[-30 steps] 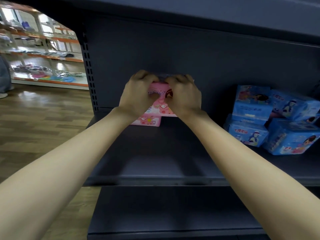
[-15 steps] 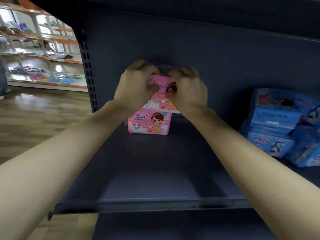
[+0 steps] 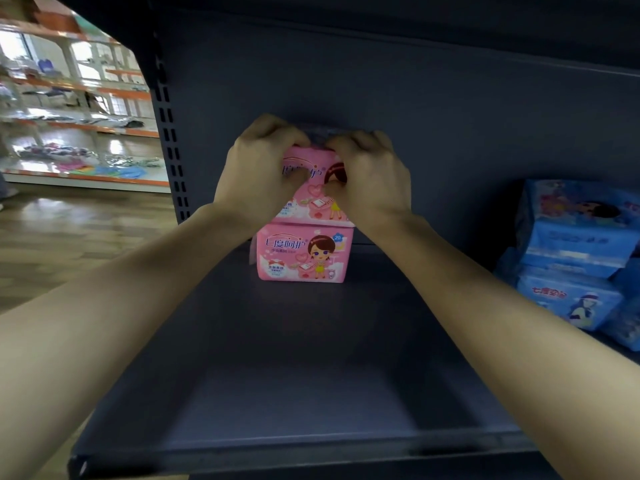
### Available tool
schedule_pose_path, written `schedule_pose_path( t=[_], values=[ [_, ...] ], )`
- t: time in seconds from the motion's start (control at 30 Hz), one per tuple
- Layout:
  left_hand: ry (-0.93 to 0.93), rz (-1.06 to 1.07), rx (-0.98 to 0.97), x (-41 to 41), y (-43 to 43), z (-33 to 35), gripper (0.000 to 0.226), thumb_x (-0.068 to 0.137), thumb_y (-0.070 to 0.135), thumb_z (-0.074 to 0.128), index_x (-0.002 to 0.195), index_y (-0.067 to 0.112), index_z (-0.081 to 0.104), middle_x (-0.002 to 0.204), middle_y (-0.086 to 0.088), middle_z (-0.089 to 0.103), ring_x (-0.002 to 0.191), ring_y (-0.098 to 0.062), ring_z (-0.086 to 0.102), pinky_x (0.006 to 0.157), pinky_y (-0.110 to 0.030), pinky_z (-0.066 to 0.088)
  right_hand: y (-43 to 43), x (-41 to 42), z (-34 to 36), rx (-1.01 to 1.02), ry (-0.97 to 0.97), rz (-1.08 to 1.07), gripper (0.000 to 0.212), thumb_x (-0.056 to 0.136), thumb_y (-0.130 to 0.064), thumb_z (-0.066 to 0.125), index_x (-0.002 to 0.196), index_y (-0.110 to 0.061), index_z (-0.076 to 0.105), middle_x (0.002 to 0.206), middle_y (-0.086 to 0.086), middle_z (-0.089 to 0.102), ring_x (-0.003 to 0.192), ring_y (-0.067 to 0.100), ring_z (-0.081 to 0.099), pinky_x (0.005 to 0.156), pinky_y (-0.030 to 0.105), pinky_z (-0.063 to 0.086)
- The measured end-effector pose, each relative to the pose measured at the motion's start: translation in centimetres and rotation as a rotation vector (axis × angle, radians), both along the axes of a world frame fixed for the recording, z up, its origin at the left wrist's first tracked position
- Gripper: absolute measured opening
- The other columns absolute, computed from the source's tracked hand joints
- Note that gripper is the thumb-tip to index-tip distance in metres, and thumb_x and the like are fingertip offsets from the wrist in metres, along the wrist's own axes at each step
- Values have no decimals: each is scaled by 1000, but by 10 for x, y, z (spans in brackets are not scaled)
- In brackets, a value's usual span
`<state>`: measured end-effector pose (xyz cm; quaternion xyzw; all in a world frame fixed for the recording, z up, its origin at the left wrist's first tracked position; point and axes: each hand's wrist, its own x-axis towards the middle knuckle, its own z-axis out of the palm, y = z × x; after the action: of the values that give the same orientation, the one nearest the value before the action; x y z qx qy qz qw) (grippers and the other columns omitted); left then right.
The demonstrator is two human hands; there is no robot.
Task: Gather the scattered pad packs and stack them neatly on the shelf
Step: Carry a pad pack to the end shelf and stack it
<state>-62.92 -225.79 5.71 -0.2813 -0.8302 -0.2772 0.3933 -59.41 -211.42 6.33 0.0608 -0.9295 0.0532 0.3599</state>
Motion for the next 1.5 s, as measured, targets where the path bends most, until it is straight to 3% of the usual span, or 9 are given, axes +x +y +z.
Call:
schedule_pose_path(
  t=[0.17,0.43,0.73,0.93,1.03,1.13,1.3,1.4,1.5],
  values=[
    [1,19,40,-6,1,-1,31,73,6,70,104,4,67,112,-15,59,99,-28,58,80,-14,32,-1,-6,2,31,4,10,42,83,-13,64,125,-10,56,127,6,55,124,25,40,78,38,47],
    [13,-4,48,-17,5,-14,31,68,-1,69,99,2,68,106,-19,59,95,-33,59,80,-22,38,1,-20,-10,9,84,44,40,79,-6,66,119,-5,60,119,12,60,119,31,46,71,40,49],
    [-4,-15,58,-27,10,-25,32,73,-3,66,105,0,65,111,-21,55,102,-37,56,83,-28,38,5,-31,-18,22,14,46,40,85,-9,61,125,-6,55,126,8,57,124,28,41,78,41,49],
    [37,-12,12,-29,11,-34,40,72,-4,67,111,-5,61,115,-27,53,107,-46,49,89,-31,35,7,-38,-36,-32,123,141,52,66,2,74,117,5,60,118,20,61,113,44,53,77,58,52],
    [65,7,-3,-31,10,-41,47,69,0,69,115,-2,60,120,-27,51,113,-48,46,90,-45,44,4,-32,-35,-21,81,72,62,75,-5,71,133,-5,50,142,16,43,133,40,35,93,69,36],
    [14,36,-6,-29,10,-44,55,70,4,71,123,4,56,133,-28,40,124,-50,34,89,-55,45,8,-27,-35,-30,-49,-26,68,85,-17,65,146,-20,32,157,8,13,142,38,9,107,65,23],
    [-148,72,-2,-21,10,-53,78,74,11,73,142,19,36,150,-24,9,137,-43,11,77,-47,49,10,-24,-40,-95,-173,5,92,80,-22,73,150,-29,14,158,7,-4,142,39,6,102,59,38],
    [-235,81,-10,-17,8,-62,90,75,12,73,147,26,22,153,-18,-4,140,-37,4,72,-36,44,12,-20,-45,-17,-246,-52,116,70,-35,81,150,-33,-2,156,6,-16,143,37,3,106,59,32],
    [-252,62,-4,-14,7,-70,94,75,10,72,148,30,16,153,-15,-4,141,-34,6,70,-32,41,14,-20,-47,66,-244,-80,123,68,-36,82,149,-33,-10,155,9,-20,143,35,1,110,60,26]
  ],
)
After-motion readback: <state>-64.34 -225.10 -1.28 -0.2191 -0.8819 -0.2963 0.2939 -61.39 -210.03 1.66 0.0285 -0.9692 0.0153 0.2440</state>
